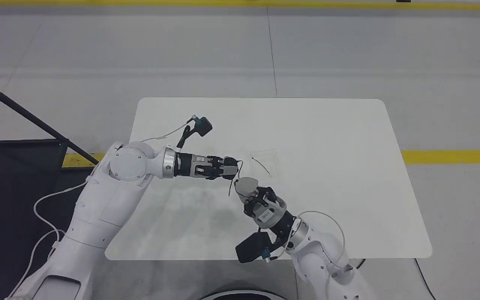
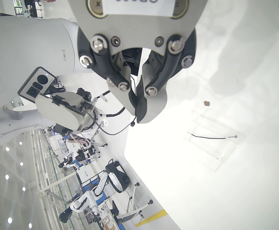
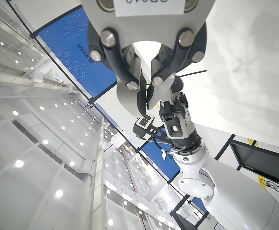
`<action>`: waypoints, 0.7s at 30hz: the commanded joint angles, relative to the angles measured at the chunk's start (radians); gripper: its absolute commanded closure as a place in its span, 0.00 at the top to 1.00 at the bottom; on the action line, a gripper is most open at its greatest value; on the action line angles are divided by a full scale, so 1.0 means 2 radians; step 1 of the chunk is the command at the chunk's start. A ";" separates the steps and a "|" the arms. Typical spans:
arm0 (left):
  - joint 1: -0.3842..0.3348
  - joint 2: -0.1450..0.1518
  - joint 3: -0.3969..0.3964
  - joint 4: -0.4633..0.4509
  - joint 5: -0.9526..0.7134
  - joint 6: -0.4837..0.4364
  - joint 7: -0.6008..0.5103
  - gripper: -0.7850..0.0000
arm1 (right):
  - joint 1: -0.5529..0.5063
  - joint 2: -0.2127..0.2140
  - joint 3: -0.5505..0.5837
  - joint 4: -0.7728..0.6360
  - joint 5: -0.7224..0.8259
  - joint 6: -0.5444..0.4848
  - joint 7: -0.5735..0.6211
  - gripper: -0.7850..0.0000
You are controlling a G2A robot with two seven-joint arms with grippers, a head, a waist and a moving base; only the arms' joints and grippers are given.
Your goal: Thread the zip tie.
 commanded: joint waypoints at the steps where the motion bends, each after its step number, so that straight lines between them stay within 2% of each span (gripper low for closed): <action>1: 0.000 0.000 0.000 0.000 0.000 0.000 0.000 0.00 | -0.002 0.000 0.001 -0.001 0.001 0.005 -0.002 0.00; 21: 0.000 0.000 0.000 0.000 0.000 0.000 0.000 0.00 | -0.009 0.004 0.005 -0.006 -0.001 0.021 -0.013 0.00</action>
